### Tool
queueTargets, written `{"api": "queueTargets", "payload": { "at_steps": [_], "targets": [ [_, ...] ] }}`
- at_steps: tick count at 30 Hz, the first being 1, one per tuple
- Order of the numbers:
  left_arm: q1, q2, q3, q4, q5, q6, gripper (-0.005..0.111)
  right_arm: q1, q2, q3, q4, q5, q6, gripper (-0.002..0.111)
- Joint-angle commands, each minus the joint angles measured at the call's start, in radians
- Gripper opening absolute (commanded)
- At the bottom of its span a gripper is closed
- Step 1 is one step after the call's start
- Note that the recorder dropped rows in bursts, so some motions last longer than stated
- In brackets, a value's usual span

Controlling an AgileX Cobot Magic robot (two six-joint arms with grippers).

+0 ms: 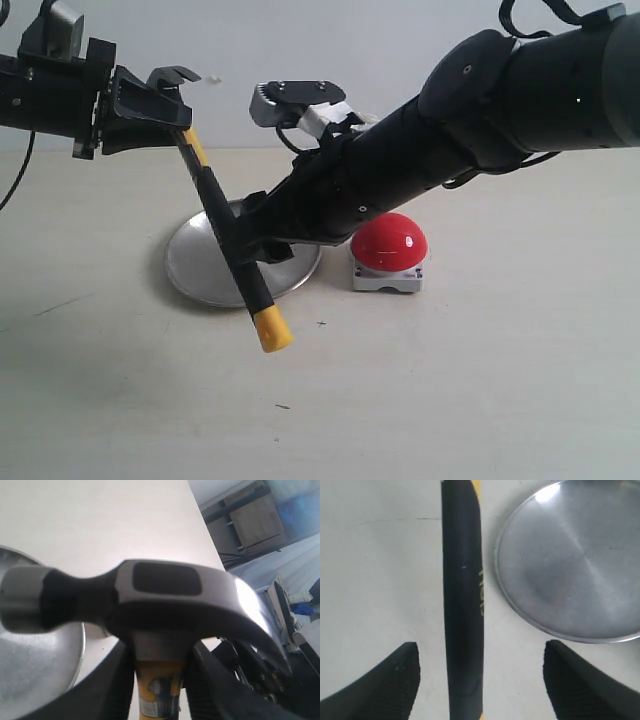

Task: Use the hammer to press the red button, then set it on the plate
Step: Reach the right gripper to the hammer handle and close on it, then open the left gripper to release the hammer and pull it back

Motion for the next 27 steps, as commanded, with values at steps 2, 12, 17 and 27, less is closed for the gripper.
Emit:
{"api": "queueTargets", "payload": {
  "at_steps": [2,12,17,27],
  "targets": [
    [-0.001,-0.011,0.000,-0.087,0.018,0.016,0.000,0.033,0.005,-0.006,0.027,-0.003,-0.040,0.068],
    [-0.001,-0.001,0.000,-0.100,0.020,0.023,0.000,0.089,0.051,-0.006,0.027,-0.139,-0.045,0.068],
    [-0.001,0.036,0.000,-0.124,0.038,0.035,0.000,0.089,0.068,-0.006,0.027,-0.189,-0.045,0.068],
    [-0.001,0.043,0.000,-0.161,0.038,0.054,0.000,0.089,0.121,-0.006,0.027,-0.207,-0.045,0.068]
  ]
}}
